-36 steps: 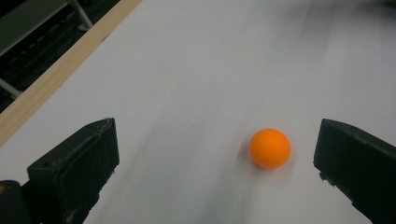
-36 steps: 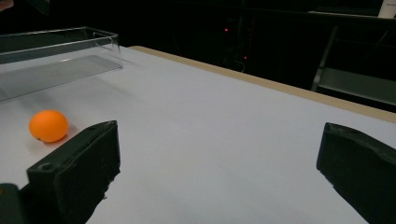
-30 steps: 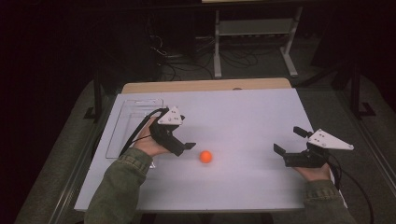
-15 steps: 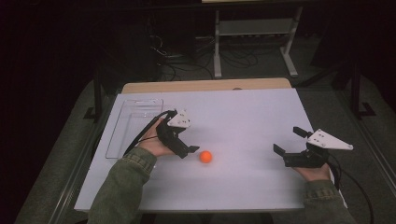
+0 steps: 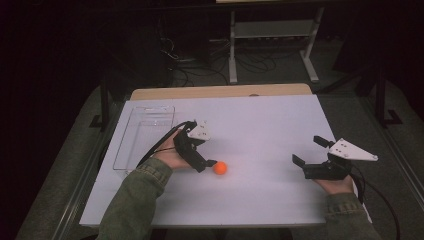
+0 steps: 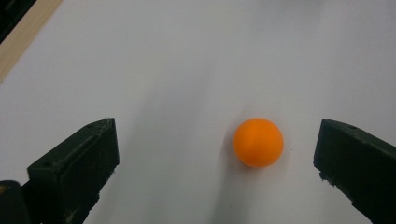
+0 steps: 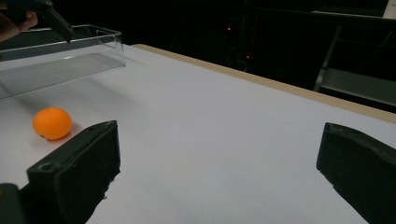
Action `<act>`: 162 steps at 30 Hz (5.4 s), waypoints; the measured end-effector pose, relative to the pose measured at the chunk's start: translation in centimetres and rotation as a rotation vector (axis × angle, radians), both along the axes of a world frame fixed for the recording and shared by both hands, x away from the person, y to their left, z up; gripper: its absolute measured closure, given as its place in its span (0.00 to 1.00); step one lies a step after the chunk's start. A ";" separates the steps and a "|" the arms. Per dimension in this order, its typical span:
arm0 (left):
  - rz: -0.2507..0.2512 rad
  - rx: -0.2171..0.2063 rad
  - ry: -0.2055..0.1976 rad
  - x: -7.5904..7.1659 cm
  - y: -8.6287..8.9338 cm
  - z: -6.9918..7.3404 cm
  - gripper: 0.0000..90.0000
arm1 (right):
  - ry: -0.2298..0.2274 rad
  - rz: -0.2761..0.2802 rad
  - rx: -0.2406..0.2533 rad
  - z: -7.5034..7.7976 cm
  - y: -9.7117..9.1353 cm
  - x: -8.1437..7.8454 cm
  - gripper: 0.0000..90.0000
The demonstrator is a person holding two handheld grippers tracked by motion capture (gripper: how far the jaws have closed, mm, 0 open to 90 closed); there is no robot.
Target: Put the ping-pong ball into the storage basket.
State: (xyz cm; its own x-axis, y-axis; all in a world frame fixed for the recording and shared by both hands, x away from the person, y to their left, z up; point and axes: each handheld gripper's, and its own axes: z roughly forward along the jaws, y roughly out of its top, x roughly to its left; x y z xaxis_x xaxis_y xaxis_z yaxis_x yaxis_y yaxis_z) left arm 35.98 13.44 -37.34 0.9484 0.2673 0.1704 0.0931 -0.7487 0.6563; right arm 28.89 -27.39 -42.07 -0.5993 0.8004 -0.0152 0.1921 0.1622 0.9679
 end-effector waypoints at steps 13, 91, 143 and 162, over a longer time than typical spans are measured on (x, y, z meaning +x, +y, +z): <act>-0.035 0.050 0.017 0.0 -1.3 -0.8 0.00 | 0.000 0.001 0.000 0.0 0.0 0.0 0.00; -0.183 0.379 0.148 0.4 -5.8 -4.3 0.34 | 0.026 0.029 -0.047 -0.3 0.6 0.1 0.00; -0.184 0.351 0.108 0.3 -4.8 -0.5 0.56 | 0.027 0.028 -0.041 -0.3 0.6 0.1 0.00; -0.182 0.364 0.085 0.0 -3.9 2.4 0.56 | 0.027 0.028 -0.038 -0.3 0.6 0.1 0.00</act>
